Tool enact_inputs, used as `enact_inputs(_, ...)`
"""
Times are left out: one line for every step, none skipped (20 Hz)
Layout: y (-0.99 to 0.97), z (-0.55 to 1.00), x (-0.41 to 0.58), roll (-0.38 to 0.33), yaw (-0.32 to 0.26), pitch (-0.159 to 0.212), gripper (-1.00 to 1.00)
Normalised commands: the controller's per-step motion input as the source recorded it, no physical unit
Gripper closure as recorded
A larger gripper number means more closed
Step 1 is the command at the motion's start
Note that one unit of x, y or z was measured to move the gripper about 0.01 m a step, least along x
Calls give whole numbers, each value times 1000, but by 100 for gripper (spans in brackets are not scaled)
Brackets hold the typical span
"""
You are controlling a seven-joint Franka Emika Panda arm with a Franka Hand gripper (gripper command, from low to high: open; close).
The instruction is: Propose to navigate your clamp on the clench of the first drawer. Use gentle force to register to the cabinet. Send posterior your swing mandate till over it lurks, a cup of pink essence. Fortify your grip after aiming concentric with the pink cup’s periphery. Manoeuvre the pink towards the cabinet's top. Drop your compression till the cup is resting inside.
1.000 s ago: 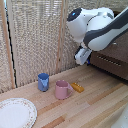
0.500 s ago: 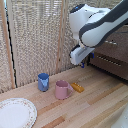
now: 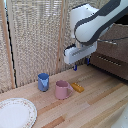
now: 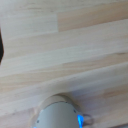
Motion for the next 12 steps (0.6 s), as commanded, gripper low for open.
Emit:
enact_inputs(466, -297, 360, 88, -134, 0, -100)
enact_inputs(434, -323, 366, 87, -130, 0, -100)
enact_inputs(386, -329, 417, 70, -123, 0, -100)
enact_inputs(400, -289, 397, 64, -109, 0, -100)
enact_inputs(360, -320, 406, 61, -106, 0, -100)
enact_inputs(329, -303, 400, 33, -94, 0, -100)
enact_inputs(306, -271, 400, 4, -73, 0, -100)
enact_inputs(283, -266, 403, 0, -50, 2, -100)
enact_inputs(274, -257, 423, 0, -36, 10, -100)
enact_inputs(214, -229, 420, 0, -15, 9, -100)
enact_inputs(203, -269, 397, 0, -14, 16, -100)
enact_inputs(140, -257, 346, 0, 0, 26, -100)
